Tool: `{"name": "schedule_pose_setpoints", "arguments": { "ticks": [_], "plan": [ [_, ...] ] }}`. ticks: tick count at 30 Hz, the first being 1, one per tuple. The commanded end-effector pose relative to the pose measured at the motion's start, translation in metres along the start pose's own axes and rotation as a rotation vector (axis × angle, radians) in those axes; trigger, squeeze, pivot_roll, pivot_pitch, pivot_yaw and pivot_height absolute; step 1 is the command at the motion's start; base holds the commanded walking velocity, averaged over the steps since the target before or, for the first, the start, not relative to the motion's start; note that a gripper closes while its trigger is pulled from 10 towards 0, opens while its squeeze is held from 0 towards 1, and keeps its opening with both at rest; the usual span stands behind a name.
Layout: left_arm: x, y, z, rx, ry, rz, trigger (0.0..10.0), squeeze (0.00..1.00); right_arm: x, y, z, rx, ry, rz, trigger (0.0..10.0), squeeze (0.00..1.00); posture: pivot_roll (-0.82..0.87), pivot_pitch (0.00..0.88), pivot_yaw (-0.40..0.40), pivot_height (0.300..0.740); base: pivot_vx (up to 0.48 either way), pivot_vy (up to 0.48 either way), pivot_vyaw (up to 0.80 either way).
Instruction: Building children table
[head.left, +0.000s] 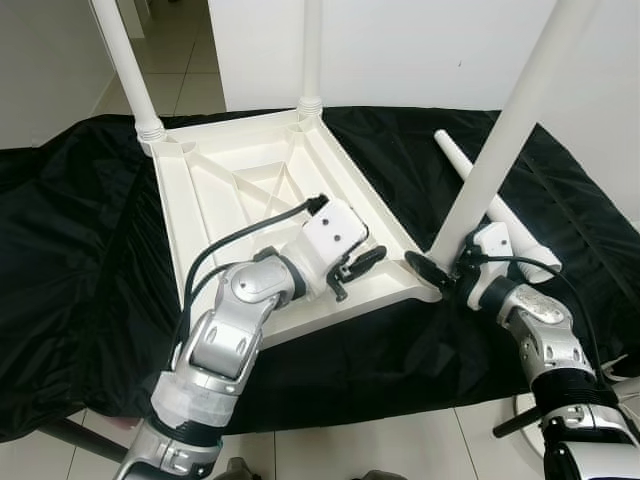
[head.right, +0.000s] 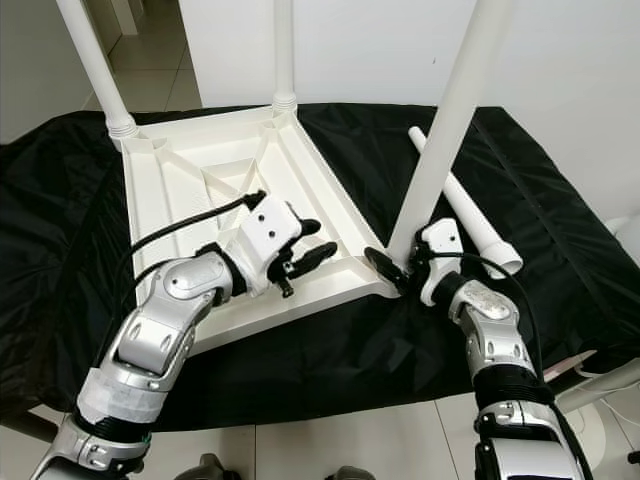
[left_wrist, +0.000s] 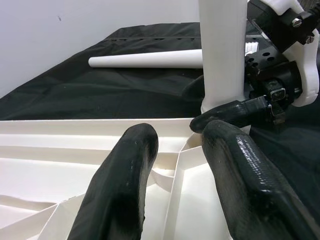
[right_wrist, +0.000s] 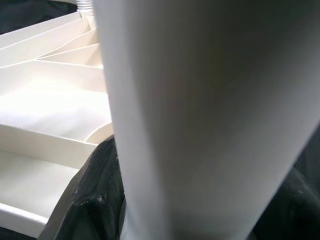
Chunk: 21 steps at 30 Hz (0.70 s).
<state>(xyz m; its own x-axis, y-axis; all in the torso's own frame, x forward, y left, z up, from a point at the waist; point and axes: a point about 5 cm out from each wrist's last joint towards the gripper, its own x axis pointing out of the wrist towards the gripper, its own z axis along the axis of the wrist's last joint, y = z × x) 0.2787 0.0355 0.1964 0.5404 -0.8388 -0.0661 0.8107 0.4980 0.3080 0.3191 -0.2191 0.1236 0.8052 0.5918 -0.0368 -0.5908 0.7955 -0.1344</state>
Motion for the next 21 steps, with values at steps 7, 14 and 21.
{"name": "schedule_pose_setpoints", "arguments": {
  "ticks": [7, 14, 21],
  "plan": [
    [-0.001, 0.003, 0.000, 0.000, 0.005, 0.087, 10.0, 0.00, 0.001, 0.015, -0.016, 0.093, 0.019, -0.073, 10.0, 0.00, -0.10, 0.000, 0.018, 0.740, 0.000, 0.000, 0.00],
    [-0.002, 0.002, 0.000, -0.010, 0.005, 0.091, 10.0, 0.00, 0.005, 0.021, -0.012, 0.114, 0.024, -0.247, 10.0, 0.00, -0.10, 0.016, 0.011, 0.740, 0.000, 0.000, 0.00],
    [-0.003, 0.001, 0.000, -0.018, 0.007, 0.094, 10.0, 0.00, 0.006, 0.034, -0.014, 0.171, 0.080, -0.485, 10.0, 0.00, -0.11, 0.033, 0.012, 0.740, 0.000, 0.000, 0.00]
  ]
}}
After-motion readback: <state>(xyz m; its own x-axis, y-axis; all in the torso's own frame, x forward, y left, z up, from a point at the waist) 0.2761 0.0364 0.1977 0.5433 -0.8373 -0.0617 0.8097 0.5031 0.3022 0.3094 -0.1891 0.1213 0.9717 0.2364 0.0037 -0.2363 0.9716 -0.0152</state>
